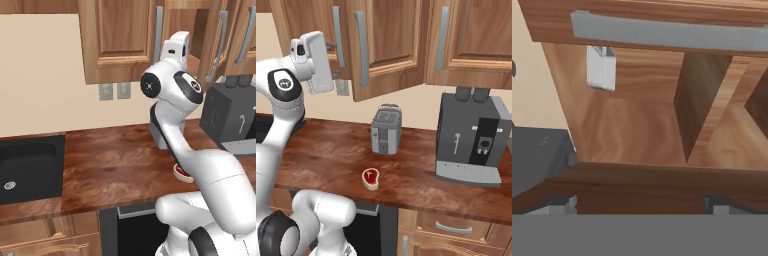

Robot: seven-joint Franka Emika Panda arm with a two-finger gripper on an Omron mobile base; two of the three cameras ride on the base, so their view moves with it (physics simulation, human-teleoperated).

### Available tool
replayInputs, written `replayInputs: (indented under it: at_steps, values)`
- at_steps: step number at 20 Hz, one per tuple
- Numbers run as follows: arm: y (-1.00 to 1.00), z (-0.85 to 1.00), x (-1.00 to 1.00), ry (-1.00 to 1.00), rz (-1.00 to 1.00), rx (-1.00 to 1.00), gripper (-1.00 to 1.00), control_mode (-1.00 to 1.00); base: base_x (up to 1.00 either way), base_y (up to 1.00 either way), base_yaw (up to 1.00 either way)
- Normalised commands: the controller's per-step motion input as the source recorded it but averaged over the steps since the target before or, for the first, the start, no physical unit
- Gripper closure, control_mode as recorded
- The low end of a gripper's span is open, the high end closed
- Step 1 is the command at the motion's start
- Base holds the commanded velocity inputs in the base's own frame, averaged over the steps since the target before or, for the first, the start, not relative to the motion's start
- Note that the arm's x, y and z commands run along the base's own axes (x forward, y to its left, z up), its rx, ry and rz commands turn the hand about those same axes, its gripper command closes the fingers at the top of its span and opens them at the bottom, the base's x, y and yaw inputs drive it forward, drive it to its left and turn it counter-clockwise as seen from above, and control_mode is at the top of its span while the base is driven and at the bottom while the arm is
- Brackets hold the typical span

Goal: Retrieve the tupperware from the cabinet, then place the raw meat into the tupperware to avoid contamination.

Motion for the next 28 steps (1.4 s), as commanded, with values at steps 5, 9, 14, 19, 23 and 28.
replayInputs:
  at_steps: [5, 9, 14, 19, 23, 28]
  values:
    - [-0.20, -0.01, 0.17, 0.00, -0.03, 0.00, -1.00, -1.00, 0.00, 0.00, 0.00]
    - [-0.25, 0.00, 0.11, 0.00, -0.05, 0.00, -1.00, -1.00, 0.00, 0.00, 0.00]
    - [-0.22, 0.00, 0.08, 0.01, -0.06, 0.00, -1.00, -1.00, 0.00, 0.00, 0.00]
    - [-0.05, -0.01, 0.07, 0.01, -0.07, 0.00, -1.00, -1.00, 0.00, 0.00, 0.00]
    - [-0.03, 0.00, 0.01, 0.01, -0.07, 0.00, -1.00, -1.00, 0.00, 0.00, 0.00]
    - [-0.12, 0.00, -0.11, 0.01, -0.08, 0.00, -1.00, -1.00, 0.00, 0.00, 0.00]
